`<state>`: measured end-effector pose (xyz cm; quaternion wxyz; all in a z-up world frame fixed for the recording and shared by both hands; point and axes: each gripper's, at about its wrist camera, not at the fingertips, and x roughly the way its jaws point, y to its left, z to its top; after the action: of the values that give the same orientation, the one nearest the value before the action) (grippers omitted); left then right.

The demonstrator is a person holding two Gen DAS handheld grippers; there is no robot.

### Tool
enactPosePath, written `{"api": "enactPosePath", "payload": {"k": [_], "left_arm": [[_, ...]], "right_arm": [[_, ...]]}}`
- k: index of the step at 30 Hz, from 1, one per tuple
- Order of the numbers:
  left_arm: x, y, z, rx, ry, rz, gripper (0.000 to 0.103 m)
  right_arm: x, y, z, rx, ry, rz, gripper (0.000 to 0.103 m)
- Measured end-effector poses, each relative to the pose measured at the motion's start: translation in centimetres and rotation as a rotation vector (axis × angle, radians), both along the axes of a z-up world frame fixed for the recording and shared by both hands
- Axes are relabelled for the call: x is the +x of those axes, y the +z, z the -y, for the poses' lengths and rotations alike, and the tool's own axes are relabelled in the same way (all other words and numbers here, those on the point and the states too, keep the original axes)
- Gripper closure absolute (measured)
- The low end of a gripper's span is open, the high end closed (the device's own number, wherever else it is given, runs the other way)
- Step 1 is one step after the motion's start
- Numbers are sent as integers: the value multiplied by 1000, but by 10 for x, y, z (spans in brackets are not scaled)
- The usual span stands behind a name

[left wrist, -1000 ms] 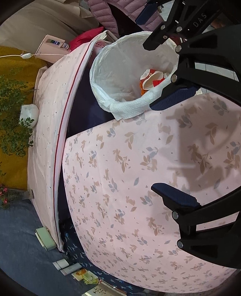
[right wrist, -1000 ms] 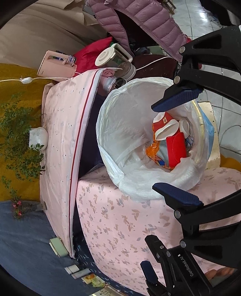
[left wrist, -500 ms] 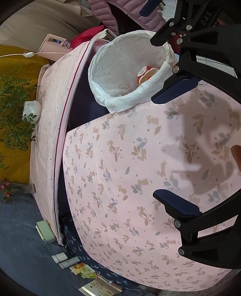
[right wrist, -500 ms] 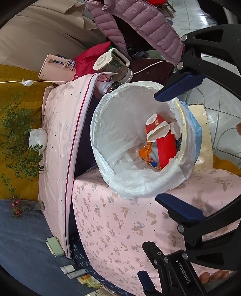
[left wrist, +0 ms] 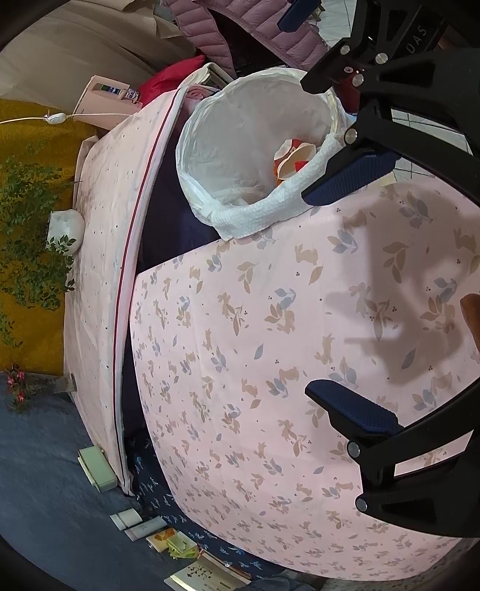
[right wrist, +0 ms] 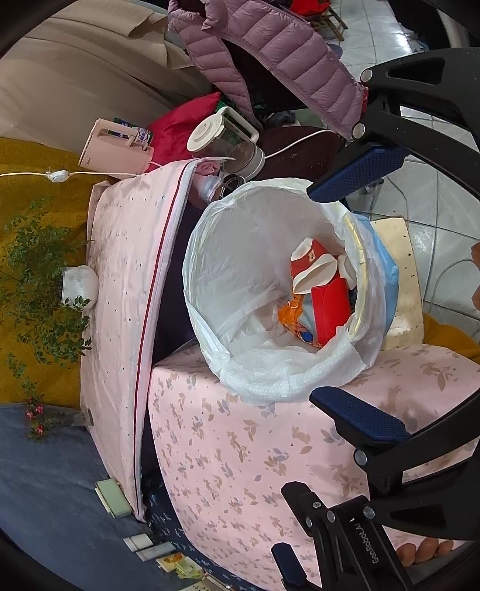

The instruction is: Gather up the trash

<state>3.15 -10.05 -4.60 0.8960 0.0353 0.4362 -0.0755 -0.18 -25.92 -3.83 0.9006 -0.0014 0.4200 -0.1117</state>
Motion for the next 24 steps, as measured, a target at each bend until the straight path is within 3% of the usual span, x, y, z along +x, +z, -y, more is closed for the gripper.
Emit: {"api": "enactPosePath", "payload": {"k": [24], "left_arm": [[-1,-6,1,-4,0,-7,12]], "right_arm": [[-6,-2,2,3,-14,-5,7]]}}
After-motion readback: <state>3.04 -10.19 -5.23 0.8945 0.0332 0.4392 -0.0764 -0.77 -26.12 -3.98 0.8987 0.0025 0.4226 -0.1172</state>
